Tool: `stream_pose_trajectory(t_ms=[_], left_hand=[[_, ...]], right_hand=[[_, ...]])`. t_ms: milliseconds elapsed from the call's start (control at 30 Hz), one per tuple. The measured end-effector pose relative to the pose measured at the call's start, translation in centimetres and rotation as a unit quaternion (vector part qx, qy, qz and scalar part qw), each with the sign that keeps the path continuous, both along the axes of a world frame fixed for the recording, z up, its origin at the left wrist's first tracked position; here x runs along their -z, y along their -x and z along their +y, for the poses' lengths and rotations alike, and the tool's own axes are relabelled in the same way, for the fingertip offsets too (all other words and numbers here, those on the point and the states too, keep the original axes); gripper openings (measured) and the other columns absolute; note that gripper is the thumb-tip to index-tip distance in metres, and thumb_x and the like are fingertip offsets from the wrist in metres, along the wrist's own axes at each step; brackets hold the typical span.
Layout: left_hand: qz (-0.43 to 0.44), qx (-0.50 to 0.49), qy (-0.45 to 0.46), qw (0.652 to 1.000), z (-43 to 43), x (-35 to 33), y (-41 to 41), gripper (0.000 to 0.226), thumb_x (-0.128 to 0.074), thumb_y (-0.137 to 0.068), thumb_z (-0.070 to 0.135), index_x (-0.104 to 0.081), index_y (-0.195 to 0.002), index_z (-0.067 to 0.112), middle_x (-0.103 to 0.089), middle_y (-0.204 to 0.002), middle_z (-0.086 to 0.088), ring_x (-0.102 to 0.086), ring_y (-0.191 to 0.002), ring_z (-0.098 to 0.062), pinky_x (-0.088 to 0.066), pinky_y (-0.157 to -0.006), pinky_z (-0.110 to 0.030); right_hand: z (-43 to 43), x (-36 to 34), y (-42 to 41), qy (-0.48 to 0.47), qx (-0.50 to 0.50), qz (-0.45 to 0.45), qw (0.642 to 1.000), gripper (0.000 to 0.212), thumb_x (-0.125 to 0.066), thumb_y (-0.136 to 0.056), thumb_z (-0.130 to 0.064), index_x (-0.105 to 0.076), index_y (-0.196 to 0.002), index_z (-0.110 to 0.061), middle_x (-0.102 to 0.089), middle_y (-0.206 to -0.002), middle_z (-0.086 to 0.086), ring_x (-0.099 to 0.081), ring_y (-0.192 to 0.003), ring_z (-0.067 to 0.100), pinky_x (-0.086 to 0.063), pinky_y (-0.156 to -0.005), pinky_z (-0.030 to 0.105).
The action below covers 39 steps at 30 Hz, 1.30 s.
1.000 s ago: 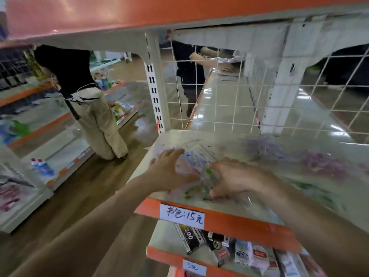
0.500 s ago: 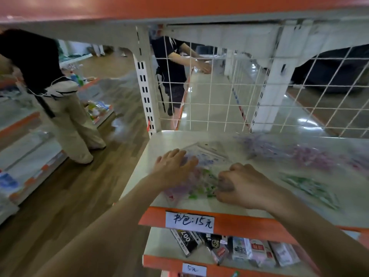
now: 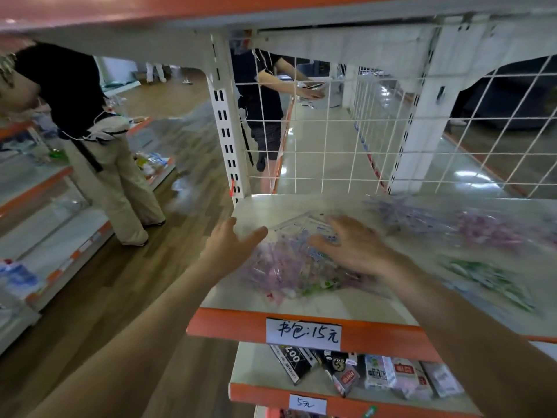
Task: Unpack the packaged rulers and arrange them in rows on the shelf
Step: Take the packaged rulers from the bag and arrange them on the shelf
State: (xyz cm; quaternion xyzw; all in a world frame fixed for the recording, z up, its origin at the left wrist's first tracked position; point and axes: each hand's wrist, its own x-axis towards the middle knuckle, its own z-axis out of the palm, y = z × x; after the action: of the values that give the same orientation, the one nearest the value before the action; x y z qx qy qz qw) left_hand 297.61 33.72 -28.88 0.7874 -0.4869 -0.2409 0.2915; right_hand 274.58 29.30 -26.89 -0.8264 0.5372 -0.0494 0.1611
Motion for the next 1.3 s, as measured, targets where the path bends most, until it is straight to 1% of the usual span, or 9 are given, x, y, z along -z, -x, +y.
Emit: stream_pose_trajectory(t_ms=[133, 333, 467, 600, 767, 933, 1033, 1167, 1300], left_hand=[[0.061, -0.012, 0.002, 0.998, -0.5, 0.6, -1.1, 0.087, -0.063, -0.077, 0.062, -0.037, -0.143, 0.012, -0.043, -0.142, -0.011, -0.047, -0.124, -0.028, -0.044, -0.099, -0.042], [-0.062, 0.149, 0.006, 0.987, 0.6, -0.4, 0.0, 0.099, -0.031, -0.064, 0.085, -0.046, -0.137, 0.019, -0.051, -0.138, -0.004, -0.047, -0.127, -0.022, -0.035, -0.107, -0.049], [-0.138, 0.244, -0.018, 0.960, 3.0, -0.4, -0.2, 0.111, -0.030, -0.052, 0.092, -0.022, -0.149, 0.036, -0.021, -0.157, 0.011, -0.010, -0.146, -0.009, -0.007, -0.118, -0.047], [-0.155, 0.300, -0.057, 0.939, 4.8, -0.9, -0.9, 0.123, -0.045, -0.045, 0.092, -0.006, -0.150, 0.040, -0.003, -0.159, 0.015, 0.004, -0.146, -0.005, -0.002, -0.121, -0.041], [-0.125, 0.277, -0.031, 0.952, 4.1, -0.8, -0.6, 0.122, -0.057, -0.052, 0.086, -0.011, -0.152, 0.034, -0.007, -0.160, 0.007, -0.008, -0.146, -0.012, -0.016, -0.119, -0.037], [-0.112, 0.275, 0.015, 0.955, 2.5, -0.3, 1.1, 0.093, -0.063, -0.075, 0.065, -0.023, -0.150, 0.027, -0.018, -0.158, 0.004, -0.019, -0.144, -0.014, -0.020, -0.118, -0.035], [-0.063, 0.260, 0.031, 0.963, 2.0, -0.5, 0.8, 0.090, -0.063, -0.075, 0.061, -0.027, -0.148, 0.022, -0.025, -0.155, 0.002, -0.029, -0.140, -0.017, -0.030, -0.114, -0.039], [-0.078, 0.206, 0.041, 0.975, 1.6, -1.1, -0.6, 0.089, -0.065, -0.077, 0.059, -0.030, -0.148, 0.017, -0.029, -0.153, 0.000, -0.035, -0.136, -0.020, -0.035, -0.109, -0.038], [-0.130, 0.273, -0.014, 0.953, 1.5, -0.9, 1.3, 0.098, -0.055, -0.066, 0.080, -0.037, -0.143, 0.023, -0.036, -0.149, 0.000, -0.035, -0.137, -0.023, -0.032, -0.111, -0.043]], right_hand=[[1.0, 1.8, -3.2, 0.041, -0.052, 0.038, 0.997, 0.074, -0.029, -0.087, -0.071, -0.027, -0.145, -0.025, -0.022, -0.155, 0.001, -0.019, -0.142, 0.020, -0.019, -0.112, 0.041], [0.7, 1.0, -5.9, 0.057, -0.035, 0.027, 0.997, 0.063, -0.036, -0.089, -0.065, -0.037, -0.139, -0.026, -0.040, -0.144, 0.001, -0.035, -0.132, 0.024, -0.028, -0.106, 0.043], [-1.4, 1.0, -6.6, 0.051, -0.023, 0.020, 0.998, 0.041, -0.034, -0.094, -0.050, -0.048, -0.118, -0.020, -0.046, -0.128, 0.003, -0.036, -0.128, 0.023, -0.031, -0.099, 0.042], [-2.2, 1.7, -6.4, 0.022, -0.063, 0.026, 0.997, 0.028, -0.029, -0.096, -0.046, -0.044, -0.095, -0.023, -0.044, -0.107, -0.002, -0.043, -0.118, 0.020, -0.033, -0.090, 0.038], [0.7, 1.5, -5.2, 0.034, -0.119, 0.011, 0.992, 0.042, -0.029, -0.102, -0.038, -0.050, -0.131, -0.017, -0.045, -0.138, 0.002, -0.037, -0.132, 0.021, -0.032, -0.105, 0.035], [2.9, -1.7, -3.1, -0.096, -0.075, -0.068, 0.990, 0.046, -0.031, -0.101, -0.043, -0.045, -0.134, -0.015, -0.048, -0.137, 0.005, -0.047, -0.123, 0.021, -0.038, -0.102, 0.035], [4.1, -3.7, 0.5, -0.055, -0.005, 0.045, 0.997, 0.066, -0.035, -0.091, -0.061, -0.032, -0.141, -0.018, -0.039, -0.144, 0.006, -0.041, -0.129, 0.024, -0.037, -0.105, 0.041], [7.7, -4.8, 3.8, -0.063, -0.003, 0.209, 0.976, 0.066, -0.037, -0.082, -0.073, -0.045, -0.128, -0.026, -0.046, -0.129, -0.001, -0.048, -0.114, 0.018, -0.043, -0.093, 0.034], [8.3, -3.4, 2.1, -0.045, -0.019, 0.144, 0.988, 0.038, -0.055, -0.081, -0.058, -0.048, -0.101, -0.027, -0.043, -0.099, -0.003, -0.049, -0.089, 0.015, -0.044, -0.073, 0.031]])
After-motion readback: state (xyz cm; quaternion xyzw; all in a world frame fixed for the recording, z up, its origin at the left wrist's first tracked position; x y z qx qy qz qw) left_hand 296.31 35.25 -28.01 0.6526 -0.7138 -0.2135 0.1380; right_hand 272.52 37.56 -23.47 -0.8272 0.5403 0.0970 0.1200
